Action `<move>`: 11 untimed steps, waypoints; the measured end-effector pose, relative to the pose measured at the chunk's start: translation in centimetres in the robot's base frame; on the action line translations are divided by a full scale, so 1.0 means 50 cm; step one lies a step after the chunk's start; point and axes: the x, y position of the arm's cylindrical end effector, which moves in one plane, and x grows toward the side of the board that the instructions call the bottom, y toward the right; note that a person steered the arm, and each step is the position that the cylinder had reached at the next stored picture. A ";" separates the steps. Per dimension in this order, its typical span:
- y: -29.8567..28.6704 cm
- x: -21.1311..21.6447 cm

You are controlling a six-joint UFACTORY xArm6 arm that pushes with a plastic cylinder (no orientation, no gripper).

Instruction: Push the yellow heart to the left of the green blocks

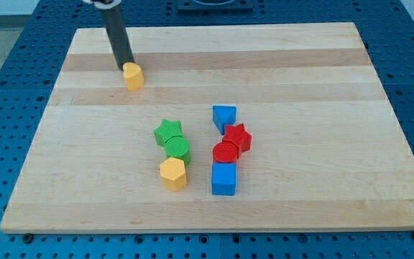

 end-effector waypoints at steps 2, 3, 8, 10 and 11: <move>-0.002 0.225; -0.002 0.246; 0.057 0.087; 0.056 0.189; 0.055 0.264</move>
